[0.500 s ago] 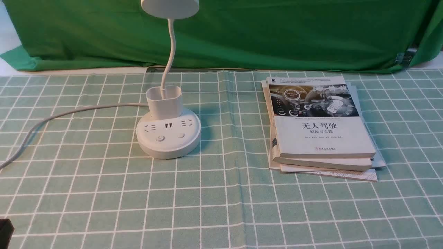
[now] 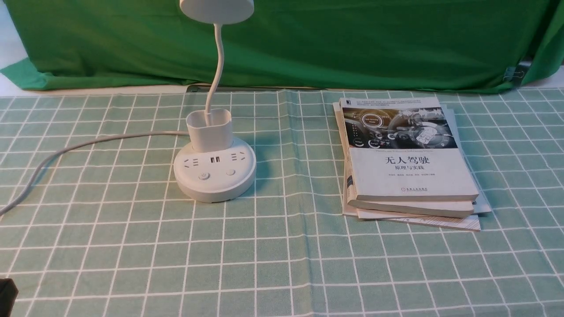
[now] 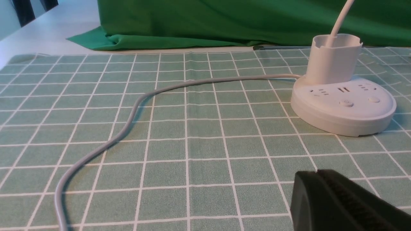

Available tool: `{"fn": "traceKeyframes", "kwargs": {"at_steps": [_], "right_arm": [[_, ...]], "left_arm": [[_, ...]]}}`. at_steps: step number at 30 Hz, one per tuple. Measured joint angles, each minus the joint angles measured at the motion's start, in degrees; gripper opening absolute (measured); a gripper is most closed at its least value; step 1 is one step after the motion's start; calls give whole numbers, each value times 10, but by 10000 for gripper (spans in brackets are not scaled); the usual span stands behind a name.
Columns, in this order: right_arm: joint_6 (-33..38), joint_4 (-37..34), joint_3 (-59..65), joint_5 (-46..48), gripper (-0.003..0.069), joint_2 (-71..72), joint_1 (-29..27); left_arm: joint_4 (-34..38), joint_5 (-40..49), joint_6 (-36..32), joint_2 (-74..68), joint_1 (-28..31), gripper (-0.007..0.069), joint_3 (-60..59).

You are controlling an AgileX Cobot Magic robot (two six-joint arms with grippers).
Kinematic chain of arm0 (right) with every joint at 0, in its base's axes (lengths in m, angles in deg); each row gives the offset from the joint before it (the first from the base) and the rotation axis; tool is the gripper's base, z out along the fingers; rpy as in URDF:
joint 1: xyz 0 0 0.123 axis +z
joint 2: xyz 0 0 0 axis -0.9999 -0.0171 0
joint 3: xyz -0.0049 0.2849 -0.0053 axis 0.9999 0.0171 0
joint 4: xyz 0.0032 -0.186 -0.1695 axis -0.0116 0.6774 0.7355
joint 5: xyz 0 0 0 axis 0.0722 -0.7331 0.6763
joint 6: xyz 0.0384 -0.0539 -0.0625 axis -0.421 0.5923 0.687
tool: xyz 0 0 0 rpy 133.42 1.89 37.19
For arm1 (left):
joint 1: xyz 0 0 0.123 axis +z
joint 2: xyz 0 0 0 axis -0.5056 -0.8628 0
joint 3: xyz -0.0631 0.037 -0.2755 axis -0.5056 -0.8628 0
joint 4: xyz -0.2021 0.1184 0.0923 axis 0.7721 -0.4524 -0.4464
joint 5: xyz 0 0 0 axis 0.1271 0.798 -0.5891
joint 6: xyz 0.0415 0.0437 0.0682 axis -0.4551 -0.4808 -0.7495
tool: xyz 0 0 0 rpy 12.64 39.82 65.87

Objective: Turn on the table lamp.
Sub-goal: 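Press the power button on the lamp base to turn the lamp on with the left gripper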

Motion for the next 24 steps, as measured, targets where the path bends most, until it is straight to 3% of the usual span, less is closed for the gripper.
{"fn": "traceKeyframes", "kwargs": {"at_steps": [17,21,24], "right_arm": [[0,0,0,0,232,0,0],[0,0,0,0,237,0,0],[0,0,0,0,237,0,0]], "left_arm": [[0,-2,0,0,0,21,0],[0,-18,0,0,0,21,0],[0,-91,0,0,0,21,0]]}}
